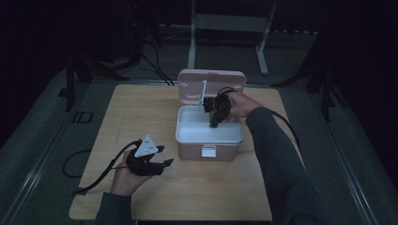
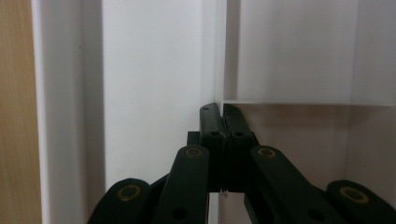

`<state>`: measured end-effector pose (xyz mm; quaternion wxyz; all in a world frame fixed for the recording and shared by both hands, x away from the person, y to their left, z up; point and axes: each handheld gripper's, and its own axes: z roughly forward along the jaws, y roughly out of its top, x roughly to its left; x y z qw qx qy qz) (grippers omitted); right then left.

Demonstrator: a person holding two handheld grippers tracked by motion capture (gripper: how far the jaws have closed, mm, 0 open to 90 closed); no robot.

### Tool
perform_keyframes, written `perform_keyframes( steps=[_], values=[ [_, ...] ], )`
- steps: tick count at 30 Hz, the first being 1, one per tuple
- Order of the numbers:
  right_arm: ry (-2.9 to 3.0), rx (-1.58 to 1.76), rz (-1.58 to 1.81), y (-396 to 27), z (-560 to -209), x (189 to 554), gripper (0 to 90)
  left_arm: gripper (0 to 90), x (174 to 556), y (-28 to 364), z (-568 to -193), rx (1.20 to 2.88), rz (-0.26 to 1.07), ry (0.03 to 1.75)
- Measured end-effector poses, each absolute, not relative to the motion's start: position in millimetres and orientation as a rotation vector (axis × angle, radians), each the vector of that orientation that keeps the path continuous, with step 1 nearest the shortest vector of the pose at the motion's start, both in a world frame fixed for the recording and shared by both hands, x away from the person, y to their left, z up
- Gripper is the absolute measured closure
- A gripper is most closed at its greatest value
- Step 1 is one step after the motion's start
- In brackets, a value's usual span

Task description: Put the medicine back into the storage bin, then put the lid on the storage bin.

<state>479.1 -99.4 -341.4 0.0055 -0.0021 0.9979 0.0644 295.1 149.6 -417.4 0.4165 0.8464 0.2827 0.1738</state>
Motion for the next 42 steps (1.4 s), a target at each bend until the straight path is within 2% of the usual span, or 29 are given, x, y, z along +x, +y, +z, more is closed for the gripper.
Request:
perform_keyframes(
  steps=[4, 8, 15, 34, 42],
  values=[
    [3.125, 0.007, 0.204, -99.8, -343.5, 479.2, 87.8, 40.8, 294.5, 149.8, -417.0, 2.125, 0.438, 0.708],
    [3.128, 0.045, 0.203, -103.0, -342.6, 479.1, 80.5, 40.8, 294.0, 150.9, -416.1, 2.119, 0.442, 0.712],
    [3.055, 0.068, 0.27, -118.3, -330.6, 473.3, 76.3, 40.7, 295.4, 153.3, -417.5, 2.107, 0.431, 0.72],
    [2.971, 0.356, 0.522, -210.9, -314.7, 463.3, 62.2, 40.6, 301.6, 160.5, -411.0, 2.07, 0.436, 0.723],
    [2.86, 0.564, 0.655, -235.2, -317.7, 464.1, 55.4, 40.4, 312.6, 167.0, -406.1, 2.039, 0.422, 0.737]
  ],
)
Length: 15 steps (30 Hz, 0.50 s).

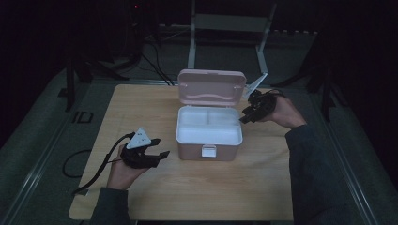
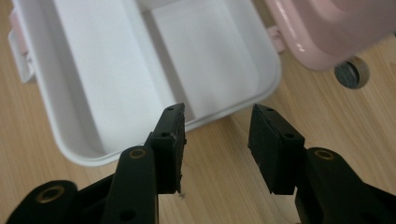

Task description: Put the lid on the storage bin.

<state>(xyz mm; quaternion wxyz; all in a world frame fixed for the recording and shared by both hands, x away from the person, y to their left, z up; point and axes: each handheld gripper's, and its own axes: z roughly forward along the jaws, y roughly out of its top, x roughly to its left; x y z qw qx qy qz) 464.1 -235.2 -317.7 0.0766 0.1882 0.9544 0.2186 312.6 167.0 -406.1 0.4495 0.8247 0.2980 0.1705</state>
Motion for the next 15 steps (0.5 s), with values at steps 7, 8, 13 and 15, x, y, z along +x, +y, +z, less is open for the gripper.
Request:
perform_keyframes(
  steps=[7, 8, 13, 15],
  values=[
    [2.815, 0.674, 0.729, -245.9, -324.7, 471.7, 52.5, 42.4, 337.1, 177.4, -398.2, 2.021, 0.398, 0.753],
    [2.812, 0.684, 0.748, -247.6, -325.5, 472.6, 52.4, 42.4, 343.7, 180.1, -396.4, 2.01, 0.39, 0.763],
    [2.778, 0.713, 0.813, -253.3, -324.8, 475.9, 51.1, 44.8, 362.1, 186.2, -390.5, 1.99, 0.378, 0.79],
    [2.769, 0.711, 0.835, -254.5, -323.5, 476.7, 51.0, 44.9, 369.4, 186.3, -386.6, 2.002, 0.383, 0.799]
  ],
)
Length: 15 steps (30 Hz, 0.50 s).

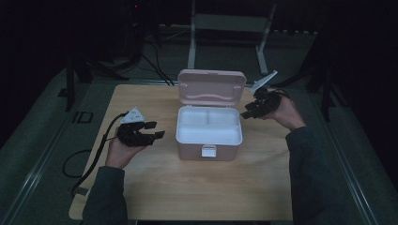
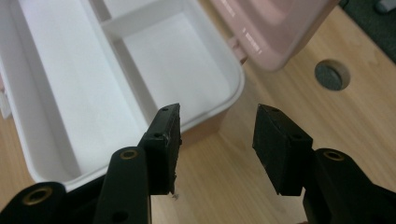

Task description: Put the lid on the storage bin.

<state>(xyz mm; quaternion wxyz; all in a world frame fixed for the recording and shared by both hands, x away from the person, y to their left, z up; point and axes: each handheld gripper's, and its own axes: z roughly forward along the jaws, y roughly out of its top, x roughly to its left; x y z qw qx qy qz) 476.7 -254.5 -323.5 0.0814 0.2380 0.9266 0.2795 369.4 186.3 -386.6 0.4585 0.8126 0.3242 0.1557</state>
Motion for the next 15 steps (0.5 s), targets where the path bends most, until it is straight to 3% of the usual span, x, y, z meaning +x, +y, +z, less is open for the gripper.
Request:
perform_keyframes(
  steps=[15],
  values=[
    [2.667, 0.78, 0.975, -257.3, -313.5, 493.5, 51.6, 45.4, 422.9, 167.0, -353.8, 2.024, 0.383, 0.78]
  ],
)
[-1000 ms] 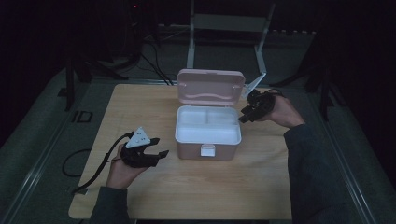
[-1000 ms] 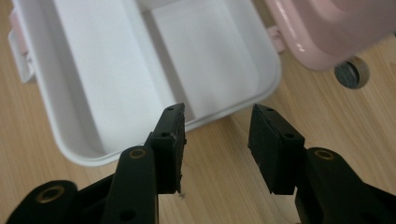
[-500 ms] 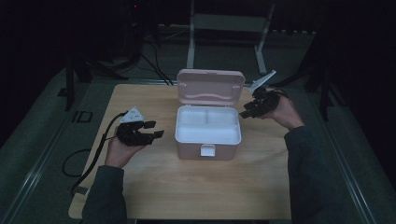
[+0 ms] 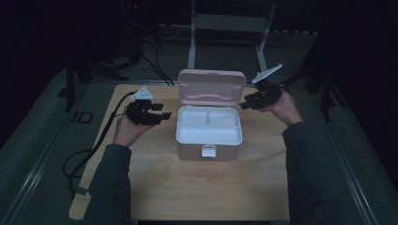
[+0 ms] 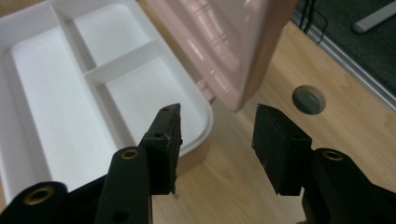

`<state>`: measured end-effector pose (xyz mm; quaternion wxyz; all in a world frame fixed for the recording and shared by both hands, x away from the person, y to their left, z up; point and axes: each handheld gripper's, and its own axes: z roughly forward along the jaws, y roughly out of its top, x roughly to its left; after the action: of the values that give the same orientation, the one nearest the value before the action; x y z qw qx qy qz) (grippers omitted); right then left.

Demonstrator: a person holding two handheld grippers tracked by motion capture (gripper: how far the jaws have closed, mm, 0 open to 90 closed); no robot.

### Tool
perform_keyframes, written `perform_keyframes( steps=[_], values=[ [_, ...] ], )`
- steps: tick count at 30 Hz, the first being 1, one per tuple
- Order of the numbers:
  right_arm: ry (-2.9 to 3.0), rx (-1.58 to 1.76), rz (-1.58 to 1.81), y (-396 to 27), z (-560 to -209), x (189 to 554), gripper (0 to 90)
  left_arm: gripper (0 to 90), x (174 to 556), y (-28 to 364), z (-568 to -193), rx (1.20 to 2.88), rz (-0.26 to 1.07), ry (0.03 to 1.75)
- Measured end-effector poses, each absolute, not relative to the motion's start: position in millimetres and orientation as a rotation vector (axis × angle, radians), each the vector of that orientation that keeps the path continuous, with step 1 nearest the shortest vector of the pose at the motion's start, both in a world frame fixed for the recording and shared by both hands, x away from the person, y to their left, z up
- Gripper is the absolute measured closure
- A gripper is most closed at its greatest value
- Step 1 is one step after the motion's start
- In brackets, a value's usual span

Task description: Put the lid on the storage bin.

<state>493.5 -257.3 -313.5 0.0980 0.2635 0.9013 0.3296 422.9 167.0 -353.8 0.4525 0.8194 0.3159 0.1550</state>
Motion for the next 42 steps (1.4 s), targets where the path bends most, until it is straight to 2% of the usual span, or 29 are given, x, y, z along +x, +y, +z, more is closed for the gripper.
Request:
perform_keyframes(
  steps=[9, 18, 23, 29, 42],
  values=[
    [2.608, 0.794, 1.035, -255.0, -304.7, 502.1, 55.8, 47.2, 457.6, 152.5, -334.2, 1.996, 0.345, 0.792],
    [2.591, 0.802, 1.067, -251.7, -295.7, 507.8, 54.8, 49.2, 479.6, 137.8, -318.5, 2.004, 0.364, 0.802],
    [2.605, 0.774, 1.046, -248.9, -290.7, 505.2, 55.9, 55.8, 483.8, 130.9, -312.1, 2.015, 0.367, 0.785],
    [2.587, 0.772, 1.049, -247.5, -282.6, 505.6, 56.9, 59.3, 486.8, 124.9, -306.7, 2.0, 0.365, 0.784],
    [2.598, 0.712, 1.041, -243.6, -282.3, 497.9, 57.8, 62.2, 479.6, 122.8, -299.5, 2.004, 0.372, 0.75]
  ],
)
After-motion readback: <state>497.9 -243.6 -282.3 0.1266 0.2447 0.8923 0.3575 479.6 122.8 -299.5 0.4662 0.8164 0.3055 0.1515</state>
